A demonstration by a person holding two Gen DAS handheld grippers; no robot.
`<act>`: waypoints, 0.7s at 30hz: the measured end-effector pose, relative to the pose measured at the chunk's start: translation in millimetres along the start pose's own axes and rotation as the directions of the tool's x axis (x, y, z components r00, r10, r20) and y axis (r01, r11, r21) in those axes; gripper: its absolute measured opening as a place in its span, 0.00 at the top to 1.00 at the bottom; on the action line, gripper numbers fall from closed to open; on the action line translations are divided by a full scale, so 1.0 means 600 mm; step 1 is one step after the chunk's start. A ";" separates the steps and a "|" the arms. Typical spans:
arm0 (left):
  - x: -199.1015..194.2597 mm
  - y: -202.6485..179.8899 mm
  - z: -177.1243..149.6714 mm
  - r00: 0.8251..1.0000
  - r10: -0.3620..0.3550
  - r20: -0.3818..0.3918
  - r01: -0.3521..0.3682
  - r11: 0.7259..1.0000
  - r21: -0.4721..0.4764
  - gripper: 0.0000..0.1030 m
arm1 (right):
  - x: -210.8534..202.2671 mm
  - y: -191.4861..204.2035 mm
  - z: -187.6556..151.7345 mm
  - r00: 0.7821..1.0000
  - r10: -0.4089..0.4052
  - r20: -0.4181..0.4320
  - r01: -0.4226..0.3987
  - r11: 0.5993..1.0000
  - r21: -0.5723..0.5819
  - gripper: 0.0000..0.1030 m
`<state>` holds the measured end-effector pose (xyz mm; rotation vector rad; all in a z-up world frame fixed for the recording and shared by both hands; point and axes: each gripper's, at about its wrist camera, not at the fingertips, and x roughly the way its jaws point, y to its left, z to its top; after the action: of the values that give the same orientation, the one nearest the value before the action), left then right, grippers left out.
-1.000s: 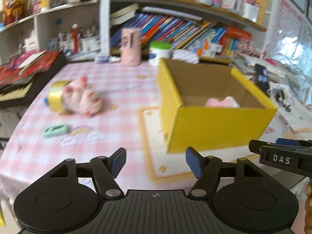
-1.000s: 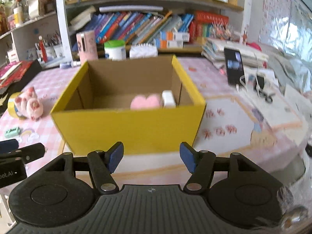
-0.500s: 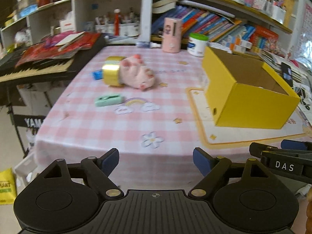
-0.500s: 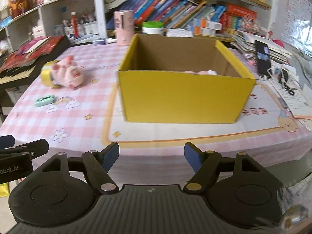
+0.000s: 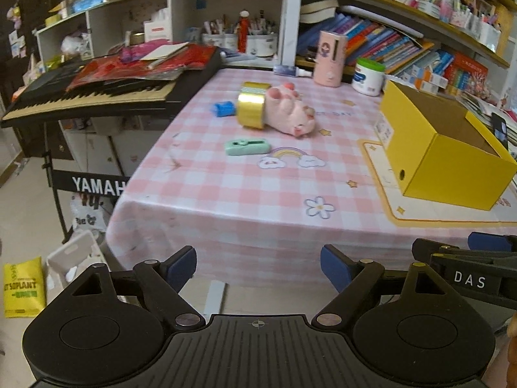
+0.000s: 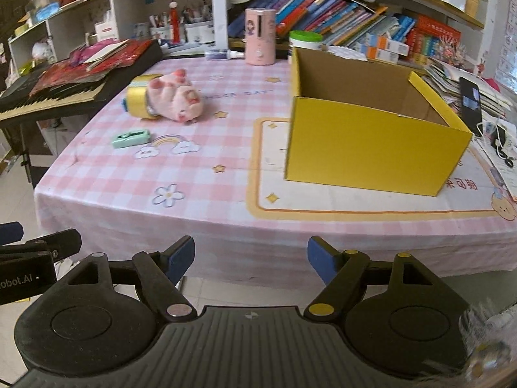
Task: Organize objects
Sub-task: 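Withdraw both tools from the box back toward the table items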
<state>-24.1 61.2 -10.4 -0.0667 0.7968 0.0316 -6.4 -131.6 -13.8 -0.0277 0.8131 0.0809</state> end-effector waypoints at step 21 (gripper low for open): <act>0.001 0.067 0.005 1.000 0.001 0.013 -0.001 1.000 -0.016 0.15 | -0.005 0.080 0.007 1.000 0.012 0.027 -0.011 0.999 -0.047 0.21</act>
<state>-23.9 101.2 -10.6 -0.0807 0.7838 0.0395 -9.1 -83.5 -8.5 -0.0664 0.7844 0.1111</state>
